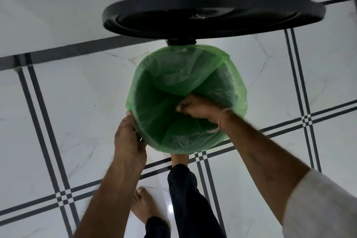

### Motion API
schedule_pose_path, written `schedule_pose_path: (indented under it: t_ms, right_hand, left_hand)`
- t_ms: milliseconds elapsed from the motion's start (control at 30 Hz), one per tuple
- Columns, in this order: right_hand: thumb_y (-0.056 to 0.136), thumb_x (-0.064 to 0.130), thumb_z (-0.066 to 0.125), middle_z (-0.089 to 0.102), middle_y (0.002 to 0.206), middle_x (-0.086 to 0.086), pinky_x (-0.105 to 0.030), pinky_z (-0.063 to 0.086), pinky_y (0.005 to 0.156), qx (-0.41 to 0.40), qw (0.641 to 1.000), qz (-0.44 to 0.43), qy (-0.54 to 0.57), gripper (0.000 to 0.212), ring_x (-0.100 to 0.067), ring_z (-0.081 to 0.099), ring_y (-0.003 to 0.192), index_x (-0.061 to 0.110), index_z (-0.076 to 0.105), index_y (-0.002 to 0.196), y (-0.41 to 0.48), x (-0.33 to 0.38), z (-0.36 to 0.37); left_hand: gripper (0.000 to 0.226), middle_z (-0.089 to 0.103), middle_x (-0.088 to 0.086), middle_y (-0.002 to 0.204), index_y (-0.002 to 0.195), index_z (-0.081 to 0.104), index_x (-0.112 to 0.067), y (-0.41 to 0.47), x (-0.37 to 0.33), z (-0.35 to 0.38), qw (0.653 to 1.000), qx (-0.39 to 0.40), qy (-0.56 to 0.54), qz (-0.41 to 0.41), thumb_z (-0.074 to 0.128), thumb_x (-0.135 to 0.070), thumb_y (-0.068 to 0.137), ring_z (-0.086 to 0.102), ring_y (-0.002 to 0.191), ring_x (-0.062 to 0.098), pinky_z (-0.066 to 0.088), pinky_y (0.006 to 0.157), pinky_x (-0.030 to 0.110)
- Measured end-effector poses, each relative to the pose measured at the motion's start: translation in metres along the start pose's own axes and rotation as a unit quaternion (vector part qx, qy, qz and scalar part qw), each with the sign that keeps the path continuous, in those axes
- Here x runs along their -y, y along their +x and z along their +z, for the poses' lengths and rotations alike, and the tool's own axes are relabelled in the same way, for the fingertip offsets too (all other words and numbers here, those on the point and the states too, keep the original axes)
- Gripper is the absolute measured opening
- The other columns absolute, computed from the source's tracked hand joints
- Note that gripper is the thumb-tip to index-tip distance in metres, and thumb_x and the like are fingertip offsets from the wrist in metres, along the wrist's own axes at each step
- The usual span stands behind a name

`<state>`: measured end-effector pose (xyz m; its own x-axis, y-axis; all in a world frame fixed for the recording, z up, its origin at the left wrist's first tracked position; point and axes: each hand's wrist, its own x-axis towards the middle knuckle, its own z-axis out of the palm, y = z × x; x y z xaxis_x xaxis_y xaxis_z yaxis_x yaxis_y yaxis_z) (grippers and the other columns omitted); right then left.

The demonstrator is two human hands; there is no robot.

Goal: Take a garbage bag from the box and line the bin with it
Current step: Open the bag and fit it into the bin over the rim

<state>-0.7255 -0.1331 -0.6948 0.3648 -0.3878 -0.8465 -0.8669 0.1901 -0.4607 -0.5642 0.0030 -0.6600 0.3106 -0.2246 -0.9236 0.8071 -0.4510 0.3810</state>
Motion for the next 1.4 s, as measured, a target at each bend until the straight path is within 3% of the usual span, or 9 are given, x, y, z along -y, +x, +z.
schedule_pose_path:
  t_ms: [200,367,533,633,733,900,1067,1300,1400]
  right_hand:
    - [0.107,0.022,0.053,0.038,0.163,0.0,-0.037,0.05,0.108,-0.018,0.962,-0.1,0.255,0.057,-0.016,0.046,0.141,0.039,0.034,0.158,-0.013,0.011,-0.026]
    - [0.104,0.016,0.058,0.067,0.135,-0.005,-0.036,0.058,0.098,-0.137,0.958,-0.12,0.223,0.038,-0.017,0.068,0.115,0.017,0.058,0.142,-0.023,0.019,-0.047]
    - [0.097,0.009,0.063,0.071,0.116,-0.003,-0.023,0.056,0.079,-0.513,0.832,-0.207,-0.034,0.028,-0.012,0.067,0.092,0.015,0.071,0.123,-0.069,-0.003,-0.049]
    - [0.097,0.018,0.063,0.061,0.119,-0.001,-0.021,0.048,0.079,-0.601,0.794,-0.073,0.053,0.027,-0.014,0.06,0.1,0.023,0.065,0.123,-0.094,-0.028,-0.027]
    - [0.096,0.03,0.061,0.068,0.111,-0.002,-0.031,0.048,0.08,-0.508,0.785,0.112,0.337,0.016,-0.026,0.067,0.103,0.02,0.067,0.108,-0.098,-0.055,0.001]
    - [0.105,0.024,0.056,0.079,0.091,-0.003,-0.035,0.063,0.071,-0.251,0.707,0.123,0.65,0.023,-0.017,0.076,0.082,0.009,0.073,0.105,-0.096,-0.074,0.006]
    - [0.105,0.011,0.051,0.079,0.087,-0.014,-0.031,0.064,0.064,-0.217,0.635,0.095,0.735,0.024,-0.02,0.079,0.074,0.0,0.071,0.098,-0.085,-0.082,-0.001]
    - [0.104,0.021,0.057,0.075,0.1,-0.006,-0.042,0.06,0.09,-0.207,0.684,0.049,0.698,0.015,-0.022,0.068,0.1,0.012,0.069,0.104,-0.093,-0.098,0.014]
    - [0.101,0.031,0.062,0.076,0.099,-0.002,-0.044,0.054,0.085,-0.185,0.689,0.129,0.689,0.016,-0.022,0.067,0.1,0.016,0.07,0.098,-0.1,-0.095,0.026]
  left_hand:
    - [0.025,0.076,-0.008,0.081,0.103,0.072,-0.019,-0.001,-0.003,0.002,1.0,-0.003,0.015,0.004,0.057,-0.039,0.104,0.069,0.088,0.016,0.059,0.089,0.039]
    - [0.023,0.075,-0.006,0.084,0.099,0.071,-0.019,-0.003,-0.005,0.002,1.0,-0.008,0.029,0.007,0.058,-0.037,0.104,0.069,0.087,0.016,0.061,0.085,0.039]
    - [0.023,0.072,-0.001,0.099,0.101,0.071,-0.019,-0.003,-0.008,0.004,1.0,-0.009,0.021,0.0,0.059,-0.039,0.103,0.069,0.093,0.018,0.06,0.089,0.042]
    - [0.028,0.072,0.001,0.1,0.101,0.069,-0.018,-0.008,-0.008,0.005,1.0,-0.005,-0.017,-0.005,0.054,-0.042,0.105,0.069,0.093,0.017,0.058,0.09,0.041]
    - [0.028,0.073,0.0,0.093,0.099,0.069,-0.015,-0.007,-0.001,0.001,1.0,0.008,-0.027,-0.001,0.049,-0.034,0.108,0.068,0.091,0.017,0.056,0.093,0.039]
    - [0.019,0.072,0.002,0.103,0.104,0.069,-0.016,-0.004,0.002,-0.009,0.999,0.025,-0.024,-0.031,0.057,-0.031,0.104,0.069,0.096,0.019,0.055,0.099,0.044]
    - [0.031,0.08,0.001,0.09,0.098,0.07,-0.015,0.0,0.002,-0.005,0.998,0.038,-0.027,-0.053,0.056,-0.042,0.101,0.076,0.093,0.015,0.063,0.087,0.036]
    - [0.027,0.068,-0.001,0.115,0.091,0.072,-0.03,-0.005,0.009,-0.019,0.994,0.044,-0.052,-0.082,0.053,-0.045,0.103,0.063,0.112,0.02,0.053,0.098,0.047]
    - [0.021,0.072,0.001,0.103,0.096,0.067,-0.02,-0.009,0.015,-0.02,0.992,0.038,-0.048,-0.107,0.051,-0.029,0.106,0.069,0.097,0.019,0.064,0.073,0.039]
